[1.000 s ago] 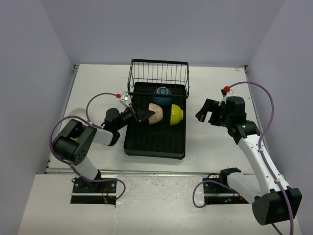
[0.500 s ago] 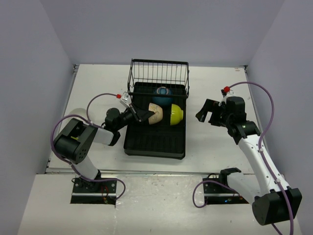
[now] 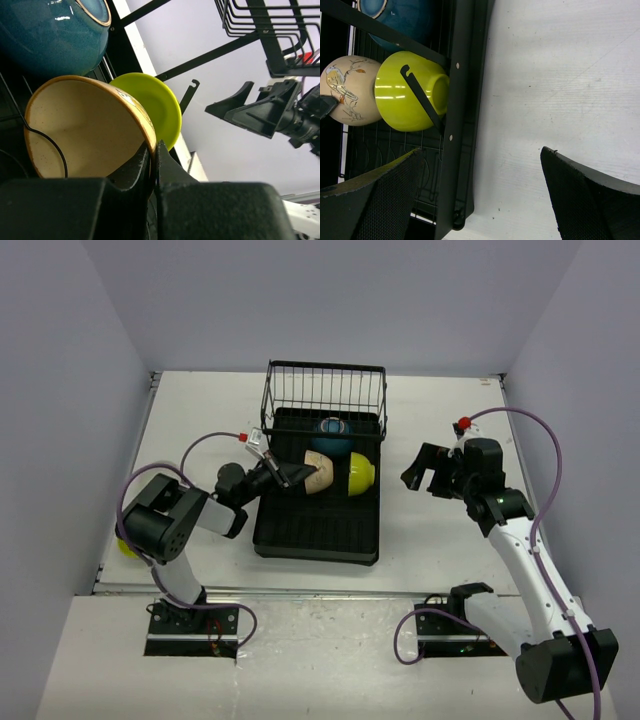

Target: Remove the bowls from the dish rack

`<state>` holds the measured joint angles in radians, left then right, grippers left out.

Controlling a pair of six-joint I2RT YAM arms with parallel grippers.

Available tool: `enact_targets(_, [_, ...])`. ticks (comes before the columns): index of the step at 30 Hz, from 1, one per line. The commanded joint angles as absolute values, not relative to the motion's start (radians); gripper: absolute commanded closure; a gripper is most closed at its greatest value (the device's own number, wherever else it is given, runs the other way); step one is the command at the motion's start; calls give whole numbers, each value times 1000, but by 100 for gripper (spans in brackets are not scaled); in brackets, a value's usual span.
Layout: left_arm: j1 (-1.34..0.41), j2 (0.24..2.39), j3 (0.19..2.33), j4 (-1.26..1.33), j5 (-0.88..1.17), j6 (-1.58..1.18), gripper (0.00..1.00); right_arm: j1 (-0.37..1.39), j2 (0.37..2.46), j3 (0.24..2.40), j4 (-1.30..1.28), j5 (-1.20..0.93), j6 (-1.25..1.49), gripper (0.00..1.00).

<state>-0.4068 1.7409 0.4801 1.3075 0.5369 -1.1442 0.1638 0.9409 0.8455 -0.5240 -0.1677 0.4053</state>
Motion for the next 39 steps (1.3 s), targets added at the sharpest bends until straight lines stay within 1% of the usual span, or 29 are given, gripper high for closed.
enact_targets(1, [-408,1792,477,1535,566,-1222,100,169,922,877,-535,-150,388,1])
enact_targets(4, [-407,1828,469,1630,571,-1281,100,169,919,876,-537,-150,388,1])
enact_targets(12, [-379,1836,449,1730,584,-1353,100,169,917,871,-537,-150,382,1])
enact_targets(21, [-344,1773,433,1738,595,-1373,100,167,931,887,-537,-164,379,1])
enact_targets(28, [-328,1804,448,1825,588,-1442,100,169,931,888,-540,-170,379,1])
enact_targets(39, [-328,1776,508,1861,583,-1497,100,169,927,876,-532,-170,380,1])
